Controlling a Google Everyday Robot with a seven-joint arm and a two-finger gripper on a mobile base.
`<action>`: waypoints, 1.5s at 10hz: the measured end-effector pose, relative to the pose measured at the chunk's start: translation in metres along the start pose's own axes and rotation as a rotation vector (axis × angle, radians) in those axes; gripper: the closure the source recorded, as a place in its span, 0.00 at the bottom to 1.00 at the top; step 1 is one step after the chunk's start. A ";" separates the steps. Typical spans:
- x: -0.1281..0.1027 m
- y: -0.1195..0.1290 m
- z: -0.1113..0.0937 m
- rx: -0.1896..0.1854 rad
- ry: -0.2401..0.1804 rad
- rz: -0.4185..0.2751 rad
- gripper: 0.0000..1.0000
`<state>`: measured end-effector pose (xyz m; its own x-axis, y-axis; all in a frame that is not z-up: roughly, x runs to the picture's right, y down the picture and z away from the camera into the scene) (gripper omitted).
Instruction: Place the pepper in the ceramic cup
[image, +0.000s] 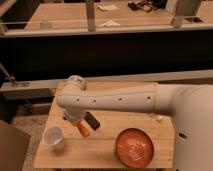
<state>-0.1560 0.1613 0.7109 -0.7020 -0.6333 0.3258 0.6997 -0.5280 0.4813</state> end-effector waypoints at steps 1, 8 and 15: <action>0.004 -0.006 -0.001 -0.002 0.004 -0.013 1.00; 0.025 -0.021 -0.013 -0.011 0.014 -0.042 1.00; 0.045 -0.044 -0.020 -0.023 0.030 -0.078 1.00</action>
<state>-0.2157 0.1448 0.6881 -0.7505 -0.6062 0.2633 0.6461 -0.5889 0.4856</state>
